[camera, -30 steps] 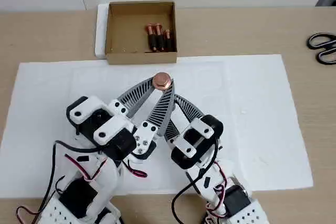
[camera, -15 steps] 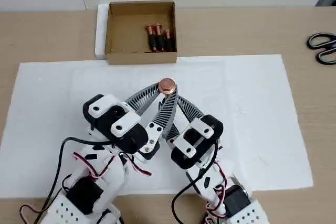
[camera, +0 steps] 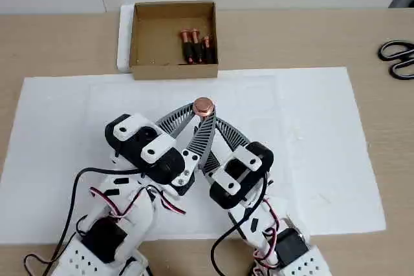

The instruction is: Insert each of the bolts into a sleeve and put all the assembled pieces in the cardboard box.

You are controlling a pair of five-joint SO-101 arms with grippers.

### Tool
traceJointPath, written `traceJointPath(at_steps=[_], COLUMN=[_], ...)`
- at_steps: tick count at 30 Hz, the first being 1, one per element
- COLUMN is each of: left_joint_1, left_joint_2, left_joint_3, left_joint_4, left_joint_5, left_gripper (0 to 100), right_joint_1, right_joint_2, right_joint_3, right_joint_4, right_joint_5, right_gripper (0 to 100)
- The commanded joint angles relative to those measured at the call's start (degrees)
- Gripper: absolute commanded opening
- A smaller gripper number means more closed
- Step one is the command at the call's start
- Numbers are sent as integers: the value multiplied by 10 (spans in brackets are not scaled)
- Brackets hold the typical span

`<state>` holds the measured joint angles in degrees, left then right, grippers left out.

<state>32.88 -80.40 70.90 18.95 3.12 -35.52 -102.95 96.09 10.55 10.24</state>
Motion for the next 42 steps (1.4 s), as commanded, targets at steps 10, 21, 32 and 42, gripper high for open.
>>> traceJointPath(at_steps=[10,21,32,42], left_joint_1=[-11,-11,-13,-16], left_joint_2=[-4,-4,-2,-4], left_joint_3=[14,11,8,-3], left_joint_4=[2,61,95,127], left_joint_5=[-4,-4,-4,-5], left_gripper=[6,8,226,239], right_joint_1=[0,0,0,0], right_joint_2=[-10,-10,-10,-10], right_joint_3=[3,3,3,3], right_joint_4=[1,1,1,1], right_joint_5=[3,1,1,1], right_gripper=[5,5,5,5])
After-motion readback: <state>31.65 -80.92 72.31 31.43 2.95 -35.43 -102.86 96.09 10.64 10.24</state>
